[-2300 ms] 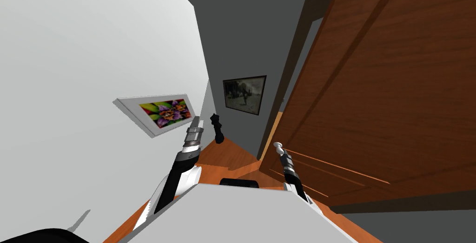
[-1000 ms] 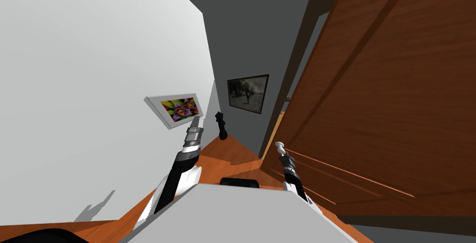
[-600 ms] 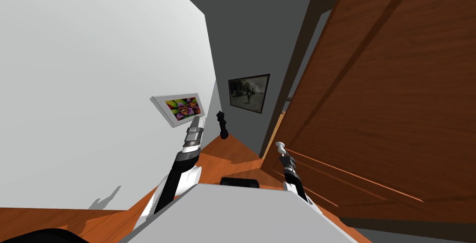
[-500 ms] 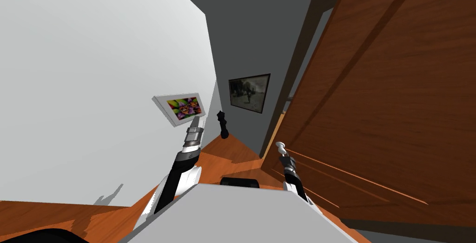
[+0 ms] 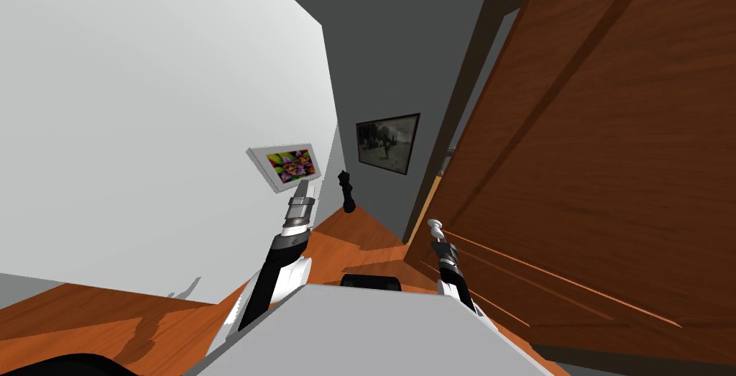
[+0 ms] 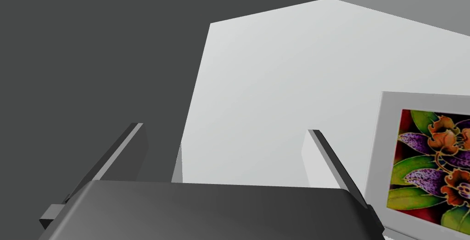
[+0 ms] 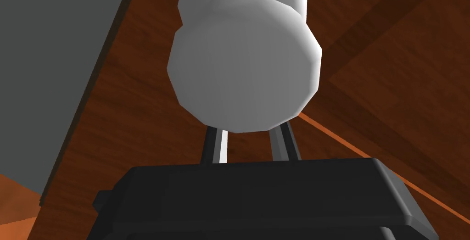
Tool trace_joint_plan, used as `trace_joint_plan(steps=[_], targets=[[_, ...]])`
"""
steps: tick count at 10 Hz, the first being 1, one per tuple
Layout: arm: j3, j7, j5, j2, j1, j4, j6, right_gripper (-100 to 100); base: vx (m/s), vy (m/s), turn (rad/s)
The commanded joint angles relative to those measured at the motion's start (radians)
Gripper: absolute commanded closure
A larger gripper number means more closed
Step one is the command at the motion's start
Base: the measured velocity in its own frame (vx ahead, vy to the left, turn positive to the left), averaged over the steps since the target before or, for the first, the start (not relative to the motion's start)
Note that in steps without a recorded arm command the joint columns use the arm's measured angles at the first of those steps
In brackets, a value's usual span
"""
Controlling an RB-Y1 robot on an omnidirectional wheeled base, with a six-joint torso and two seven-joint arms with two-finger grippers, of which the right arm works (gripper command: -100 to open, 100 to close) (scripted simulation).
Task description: Pull the door open
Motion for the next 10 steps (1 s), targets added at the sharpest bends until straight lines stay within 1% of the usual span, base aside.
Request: trace_joint_plan(steps=[1,2,6,8,10], targets=[[0.001,-0.031,-0.005,-0.004,-0.004,-0.019,-0.013,100,-0.028,-0.005,0.043],[0.004,-0.069,-0.015,-0.004,-0.005,-0.019,-0.012,100,-0.03,-0.008,0.058],[0.004,-0.072,-0.015,-0.004,-0.005,-0.019,-0.012,100,-0.01,-0.002,0.011],[0.009,-0.14,-0.035,-0.005,-0.007,-0.018,-0.011,100,-0.032,-0.012,0.078],[0.009,-0.148,-0.035,-0.005,-0.007,-0.018,-0.011,100,-0.021,-0.007,0.025]])
